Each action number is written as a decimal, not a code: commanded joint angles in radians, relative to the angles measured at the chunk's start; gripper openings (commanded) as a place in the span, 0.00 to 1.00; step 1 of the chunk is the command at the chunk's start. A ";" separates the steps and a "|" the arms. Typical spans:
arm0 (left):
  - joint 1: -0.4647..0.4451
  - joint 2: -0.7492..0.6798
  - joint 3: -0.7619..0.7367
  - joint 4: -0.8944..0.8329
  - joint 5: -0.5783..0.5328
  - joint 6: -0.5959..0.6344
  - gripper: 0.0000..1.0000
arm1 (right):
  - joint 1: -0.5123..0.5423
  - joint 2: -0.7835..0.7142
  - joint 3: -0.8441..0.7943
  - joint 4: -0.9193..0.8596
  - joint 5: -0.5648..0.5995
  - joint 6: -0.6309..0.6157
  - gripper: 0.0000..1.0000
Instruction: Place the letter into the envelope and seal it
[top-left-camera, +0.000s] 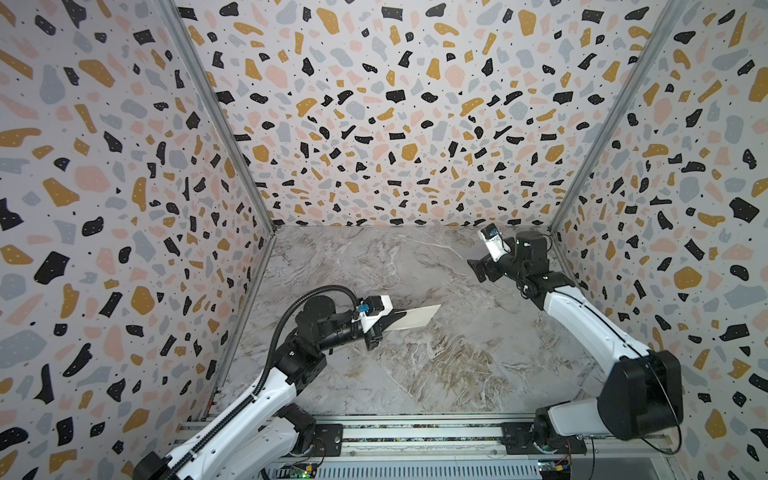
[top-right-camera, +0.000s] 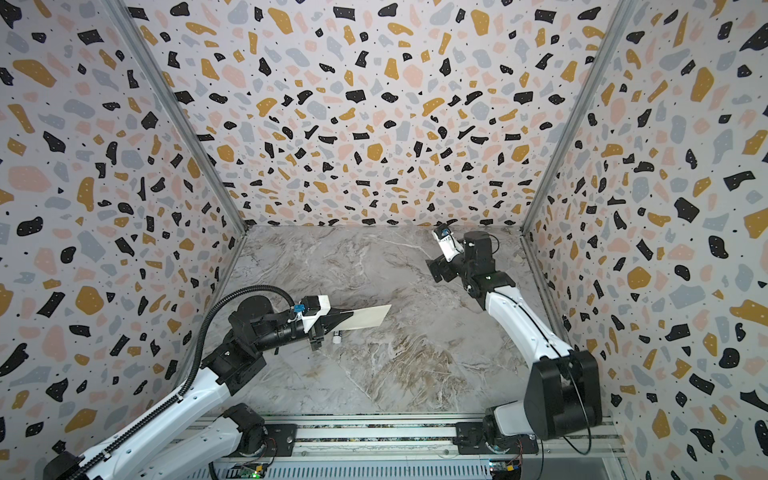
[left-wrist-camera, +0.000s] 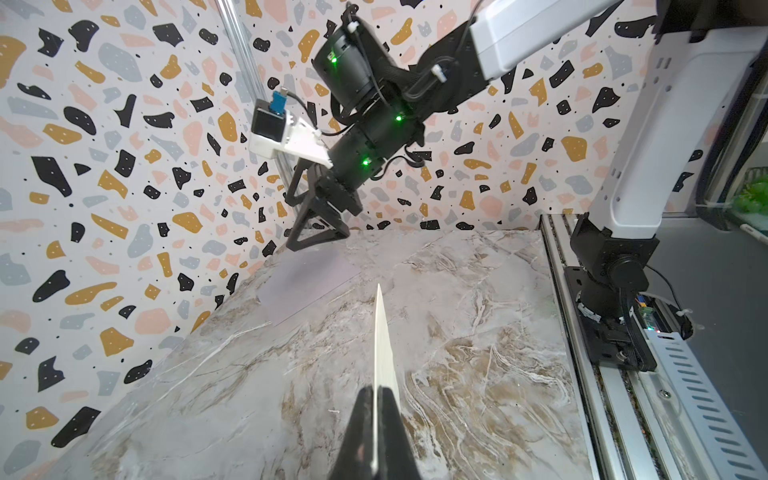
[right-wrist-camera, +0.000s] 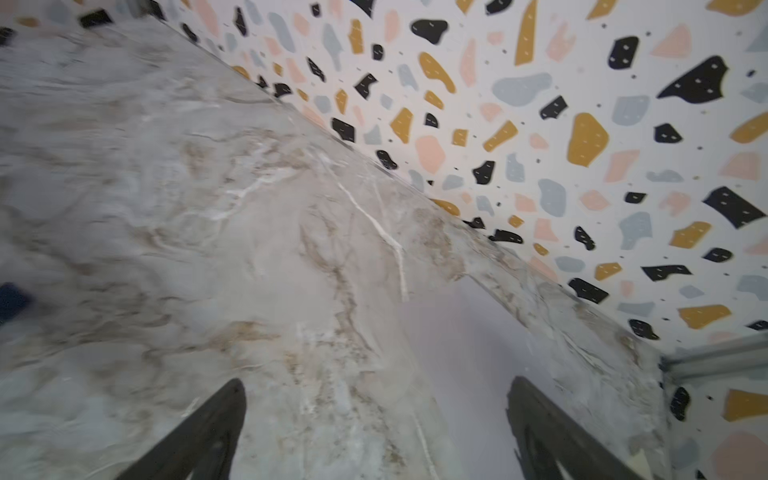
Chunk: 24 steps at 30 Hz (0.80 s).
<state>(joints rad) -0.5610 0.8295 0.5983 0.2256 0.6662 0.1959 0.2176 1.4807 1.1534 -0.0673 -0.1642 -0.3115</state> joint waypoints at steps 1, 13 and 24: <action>0.006 -0.013 -0.011 0.095 -0.014 -0.065 0.00 | -0.072 0.147 0.135 -0.030 0.108 0.011 0.99; 0.005 -0.031 -0.026 0.082 -0.006 -0.078 0.00 | -0.248 0.575 0.484 -0.127 -0.009 -0.013 0.96; 0.004 -0.007 0.002 -0.008 -0.017 -0.014 0.00 | -0.284 0.796 0.759 -0.256 -0.105 -0.041 0.79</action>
<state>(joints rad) -0.5610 0.8200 0.5838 0.2264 0.6479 0.1562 -0.0582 2.2608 1.8481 -0.2470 -0.2291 -0.3401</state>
